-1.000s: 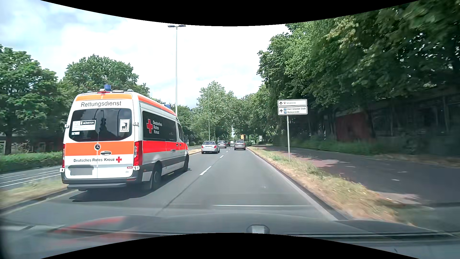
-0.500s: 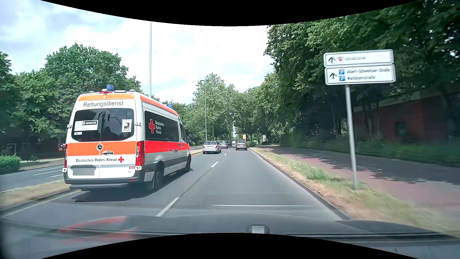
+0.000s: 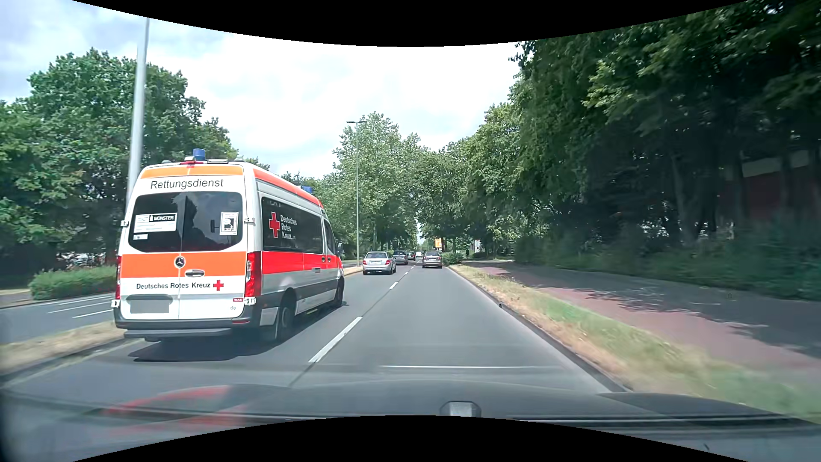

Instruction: Follow the waypoints while adhering to traffic rules and regulations

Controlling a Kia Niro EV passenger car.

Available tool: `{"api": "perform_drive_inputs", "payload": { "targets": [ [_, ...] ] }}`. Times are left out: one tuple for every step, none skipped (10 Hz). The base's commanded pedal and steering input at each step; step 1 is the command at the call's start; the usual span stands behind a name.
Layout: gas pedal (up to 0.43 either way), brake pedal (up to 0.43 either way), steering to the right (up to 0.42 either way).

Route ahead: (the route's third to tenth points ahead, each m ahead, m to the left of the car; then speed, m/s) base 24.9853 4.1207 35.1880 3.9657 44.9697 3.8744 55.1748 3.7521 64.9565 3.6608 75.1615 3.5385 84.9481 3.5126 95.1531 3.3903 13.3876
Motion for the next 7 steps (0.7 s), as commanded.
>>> {"api": "perform_drive_inputs", "payload": {
  "targets": [
    [0.157,0.018,-0.004],
    [0.157,0.018,-0.003],
    [0.15,0.018,-0.002],
    [0.15,0.018,0.0],
    [0.138,0.018,0.0],
    [0.138,0.018,0.0],
    [0.138,0.018,0.0]
  ]
}}
